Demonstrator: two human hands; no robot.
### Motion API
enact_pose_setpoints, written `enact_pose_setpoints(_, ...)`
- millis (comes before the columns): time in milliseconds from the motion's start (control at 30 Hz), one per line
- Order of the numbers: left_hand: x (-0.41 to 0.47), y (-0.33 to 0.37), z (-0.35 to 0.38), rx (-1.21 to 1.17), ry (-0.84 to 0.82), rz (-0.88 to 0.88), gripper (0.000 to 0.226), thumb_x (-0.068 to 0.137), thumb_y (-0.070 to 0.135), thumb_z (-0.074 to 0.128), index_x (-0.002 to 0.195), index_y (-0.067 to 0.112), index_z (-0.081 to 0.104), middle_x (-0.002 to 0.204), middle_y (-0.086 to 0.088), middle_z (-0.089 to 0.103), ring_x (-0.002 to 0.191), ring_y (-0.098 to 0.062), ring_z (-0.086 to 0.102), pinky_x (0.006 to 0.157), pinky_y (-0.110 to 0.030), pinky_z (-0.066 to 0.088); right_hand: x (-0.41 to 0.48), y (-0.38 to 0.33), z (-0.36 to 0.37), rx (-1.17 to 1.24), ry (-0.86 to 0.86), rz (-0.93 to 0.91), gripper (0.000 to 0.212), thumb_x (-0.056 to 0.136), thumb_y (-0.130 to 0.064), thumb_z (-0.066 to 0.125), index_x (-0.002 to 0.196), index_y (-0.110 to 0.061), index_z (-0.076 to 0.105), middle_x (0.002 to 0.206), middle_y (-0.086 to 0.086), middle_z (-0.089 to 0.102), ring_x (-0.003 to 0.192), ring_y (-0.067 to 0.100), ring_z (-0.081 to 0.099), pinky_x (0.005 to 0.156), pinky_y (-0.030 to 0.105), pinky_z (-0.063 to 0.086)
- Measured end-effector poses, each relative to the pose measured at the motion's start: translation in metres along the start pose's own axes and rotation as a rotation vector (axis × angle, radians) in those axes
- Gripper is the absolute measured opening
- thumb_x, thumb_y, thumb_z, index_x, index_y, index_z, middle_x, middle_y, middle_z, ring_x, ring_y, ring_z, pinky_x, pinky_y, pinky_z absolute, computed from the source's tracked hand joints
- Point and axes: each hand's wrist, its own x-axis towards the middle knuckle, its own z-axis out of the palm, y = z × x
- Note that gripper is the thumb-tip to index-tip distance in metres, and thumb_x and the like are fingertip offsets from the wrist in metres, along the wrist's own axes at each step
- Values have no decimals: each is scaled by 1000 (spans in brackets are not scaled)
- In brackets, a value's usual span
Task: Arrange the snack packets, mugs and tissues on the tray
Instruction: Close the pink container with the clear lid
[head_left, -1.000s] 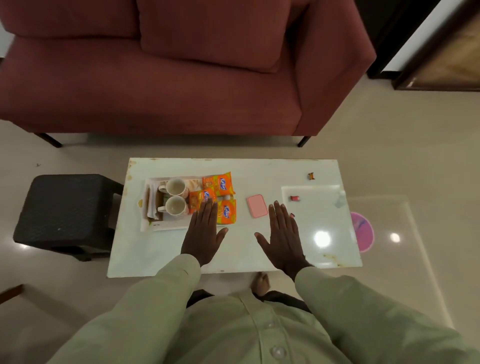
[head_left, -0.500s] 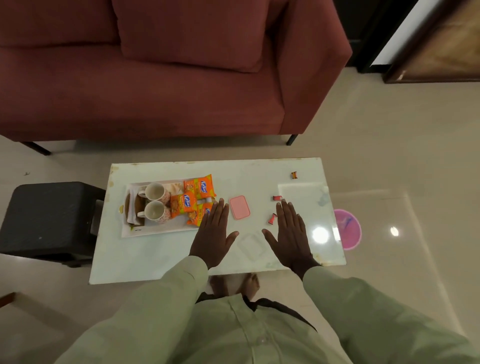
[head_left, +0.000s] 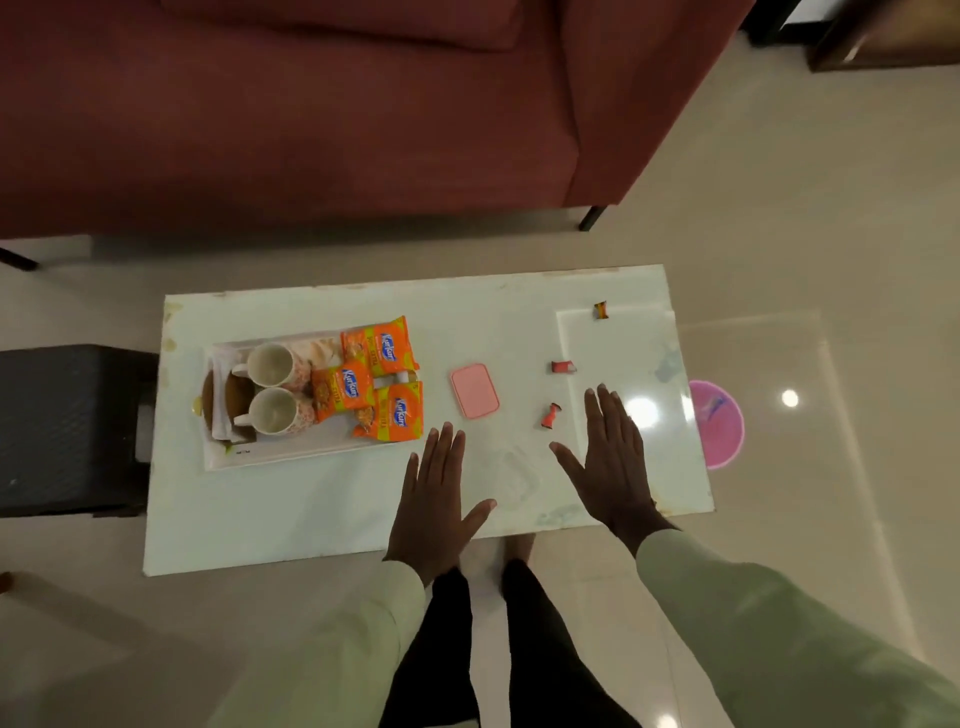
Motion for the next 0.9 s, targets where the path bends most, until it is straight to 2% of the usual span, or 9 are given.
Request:
enact_pose_setpoints(133, 25, 1, 53, -95, -42, -36, 93, 85, 72, 33, 154, 24, -7, 163, 2, -8, 151, -17, -5, 120, -48, 17, 26, 30, 40, 36, -10, 17, 85, 95, -60, 45, 158, -19, 7, 167, 5, 7, 154, 23, 5, 122, 44, 18)
enact_pose_setpoints(200, 37, 2, 86, -177, -34, -43, 97, 83, 71, 42, 153, 28, -11, 163, 6, -9, 151, -15, -2, 120, -47, 17, 40, 45, 67, 48, -12, 6, 84, 96, -61, 44, 158, -21, 6, 167, 4, 6, 155, 21, 3, 122, 42, 17)
enact_pose_setpoints(300, 50, 8, 133, -270, -57, -105, 107, 74, 75, 53, 152, 32, -6, 163, 10, -4, 150, -12, 3, 120, -45, 20, 58, 63, 108, 64, -6, 6, 82, 97, -61, 42, 158, -20, 8, 167, 3, 6, 155, 19, 2, 122, 40, 15)
enact_pose_setpoints(433, 60, 14, 189, -367, -50, -216, 125, 57, 81, 61, 152, 37, -9, 162, 16, -9, 145, 3, -10, 116, -36, 15, 83, 75, 161, 78, 24, 5, 83, 96, -58, 47, 158, -16, 13, 167, 8, 10, 154, 25, 7, 122, 44, 19)
enact_pose_setpoints(567, 71, 16, 223, -458, -17, -293, 131, 53, 73, 71, 153, 32, -3, 160, 22, -4, 143, 10, -4, 110, -25, 21, 108, 80, 201, 41, 55, 0, 86, 94, -61, 47, 158, -16, 9, 166, 13, 8, 154, 30, 5, 122, 49, 14)
enact_pose_setpoints(733, 81, 12, 237, -462, 64, -279, 123, 56, 64, 74, 153, 32, 5, 159, 16, 17, 143, 7, 10, 110, -21, 22, 140, 78, 222, -20, 133, -13, 81, 97, -61, 42, 159, -17, 12, 166, 15, 5, 154, 34, 1, 121, 51, 7)
enact_pose_setpoints(900, 96, 6, 237, -450, 119, -213, 123, 55, 62, 77, 153, 28, 12, 159, 16, 20, 144, -3, 22, 110, -26, 28, 181, 83, 218, -35, 220, 56, 77, 99, -59, 39, 158, -18, 12, 166, 15, 5, 153, 36, 0, 121, 52, 10)
